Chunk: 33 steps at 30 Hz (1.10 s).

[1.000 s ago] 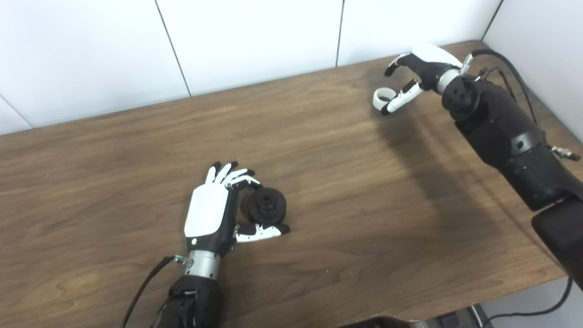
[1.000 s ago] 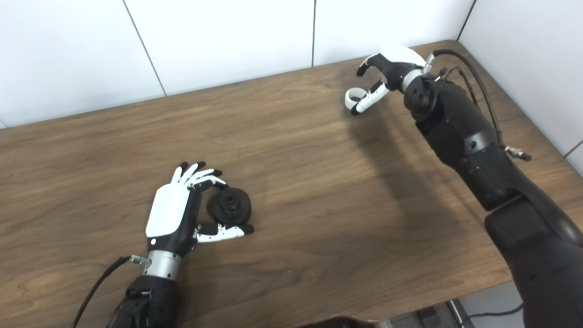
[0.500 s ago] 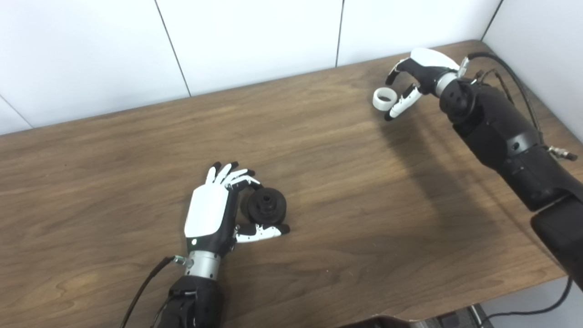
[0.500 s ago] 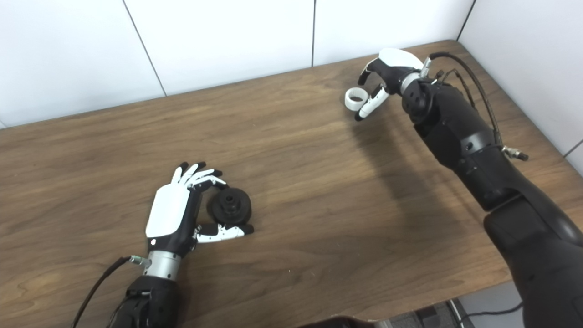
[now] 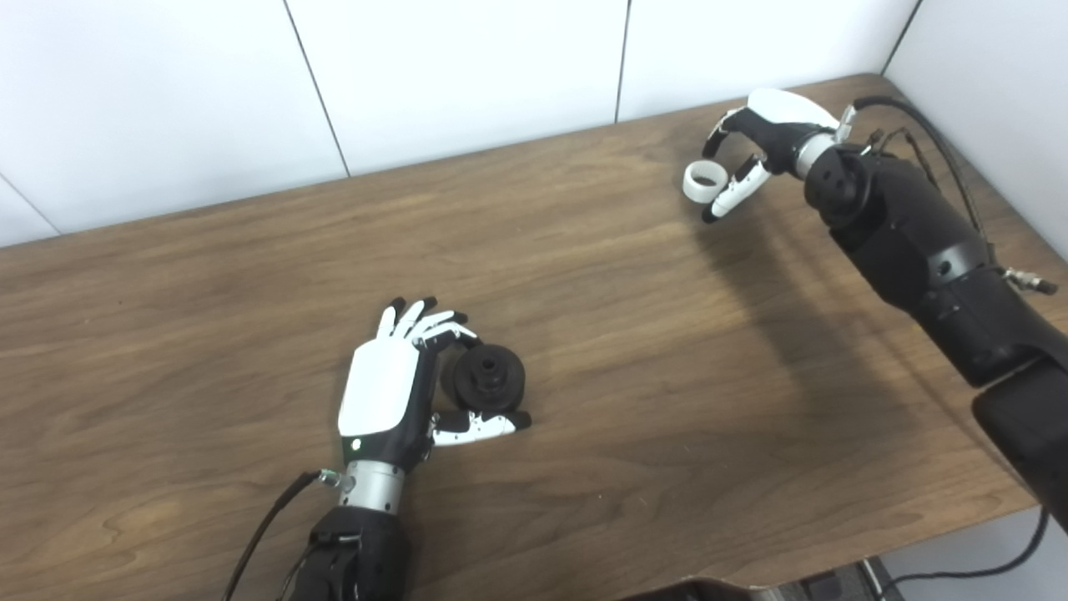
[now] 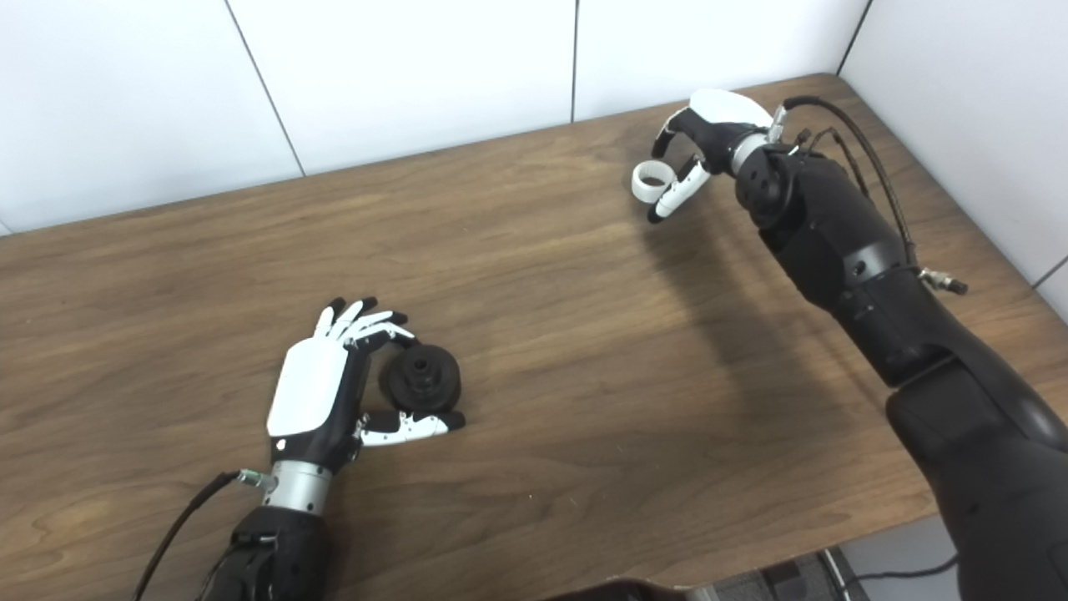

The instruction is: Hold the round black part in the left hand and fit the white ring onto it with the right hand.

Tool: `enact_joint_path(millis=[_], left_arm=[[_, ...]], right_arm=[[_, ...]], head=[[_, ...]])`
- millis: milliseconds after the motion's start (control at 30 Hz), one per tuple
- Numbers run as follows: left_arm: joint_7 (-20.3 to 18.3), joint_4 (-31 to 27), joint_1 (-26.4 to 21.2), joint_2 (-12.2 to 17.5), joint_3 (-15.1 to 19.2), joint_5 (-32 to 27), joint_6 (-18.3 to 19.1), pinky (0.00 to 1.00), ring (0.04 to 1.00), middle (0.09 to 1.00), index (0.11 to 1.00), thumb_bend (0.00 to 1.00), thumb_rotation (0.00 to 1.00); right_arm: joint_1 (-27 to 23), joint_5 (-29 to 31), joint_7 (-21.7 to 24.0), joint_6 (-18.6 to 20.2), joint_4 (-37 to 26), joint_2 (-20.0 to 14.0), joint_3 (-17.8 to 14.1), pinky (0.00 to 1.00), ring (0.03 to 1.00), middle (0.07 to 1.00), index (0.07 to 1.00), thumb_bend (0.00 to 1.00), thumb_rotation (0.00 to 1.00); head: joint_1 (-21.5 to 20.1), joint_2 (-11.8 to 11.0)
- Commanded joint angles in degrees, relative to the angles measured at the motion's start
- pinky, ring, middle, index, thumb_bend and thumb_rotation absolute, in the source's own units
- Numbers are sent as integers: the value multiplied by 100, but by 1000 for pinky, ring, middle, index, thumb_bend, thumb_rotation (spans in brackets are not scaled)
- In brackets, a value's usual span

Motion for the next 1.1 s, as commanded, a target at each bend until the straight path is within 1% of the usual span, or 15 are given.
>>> enact_joint_path(millis=[0,167,400,600,1067], left_arm=[[118,510,760,158,-138,-34,-3,1000,915,782,485,524,56],[90,484,772,153,-149,5,49,1000,919,784,485,524,56],[100,473,781,143,-151,5,44,1000,918,783,485,525,56],[112,453,806,127,-150,-7,33,1000,917,782,485,525,56],[60,384,834,122,-164,23,73,1000,920,785,485,525,55]], right_arm=[[-331,-73,-133,-136,-74,-117,-97,989,964,919,690,835,259],[-339,-75,-124,-102,-71,-96,-99,997,968,920,690,829,253],[-332,-108,-185,-134,-26,-68,-83,999,967,921,684,828,243],[-317,-165,-164,-75,-98,-33,-76,1000,971,919,683,824,236],[-329,-214,-223,-155,-43,33,-103,988,962,913,669,820,221]], head=[[-3,6],[1,7],[7,11],[8,31],[23,72]])
